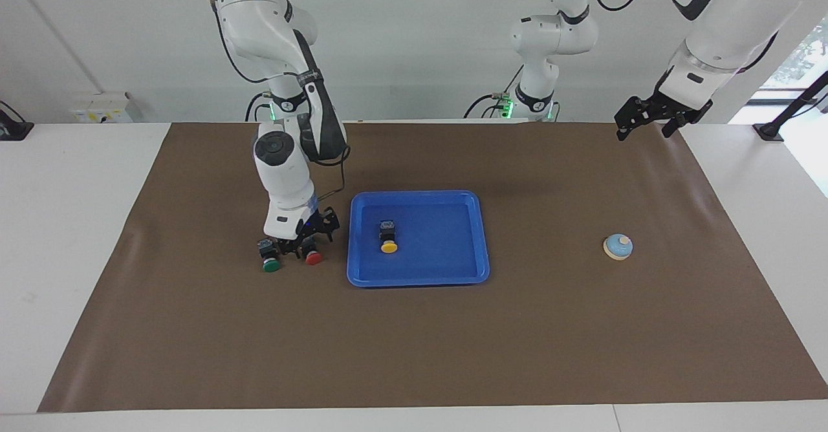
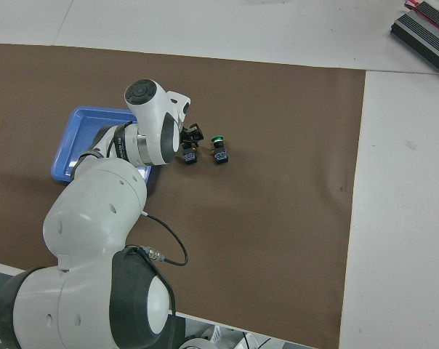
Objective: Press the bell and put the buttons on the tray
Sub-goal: 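Grasp the red button with the right gripper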
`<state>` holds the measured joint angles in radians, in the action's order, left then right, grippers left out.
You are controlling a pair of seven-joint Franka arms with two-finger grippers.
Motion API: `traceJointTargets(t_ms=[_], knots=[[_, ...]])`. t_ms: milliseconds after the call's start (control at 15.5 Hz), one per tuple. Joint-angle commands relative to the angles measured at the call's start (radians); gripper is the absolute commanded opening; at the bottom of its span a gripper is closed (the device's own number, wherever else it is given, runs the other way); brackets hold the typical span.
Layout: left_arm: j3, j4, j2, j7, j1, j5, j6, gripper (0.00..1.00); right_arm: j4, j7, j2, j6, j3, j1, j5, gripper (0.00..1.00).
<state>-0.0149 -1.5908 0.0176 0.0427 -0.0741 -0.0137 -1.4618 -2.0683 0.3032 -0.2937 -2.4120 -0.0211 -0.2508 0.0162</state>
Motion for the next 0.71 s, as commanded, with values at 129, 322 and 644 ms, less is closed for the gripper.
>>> traceJointTargets(t_ms=[129, 322, 644], knots=[[-0.008, -0.038, 0.031, 0.0, -0.006, 0.008, -0.025, 1.0, -0.044, 0.02, 0.028, -0.013, 0.01, 0.033, 0.005, 0.2], [-0.008, -0.038, 0.031, 0.0, -0.006, 0.008, -0.025, 1.0, -0.004, 0.014, 0.028, 0.01, 0.012, 0.025, 0.007, 0.0], [-0.008, -0.038, 0.031, 0.0, -0.006, 0.008, -0.025, 1.0, 0.305, -0.241, -0.005, 0.333, 0.021, -0.083, 0.008, 0.0]])
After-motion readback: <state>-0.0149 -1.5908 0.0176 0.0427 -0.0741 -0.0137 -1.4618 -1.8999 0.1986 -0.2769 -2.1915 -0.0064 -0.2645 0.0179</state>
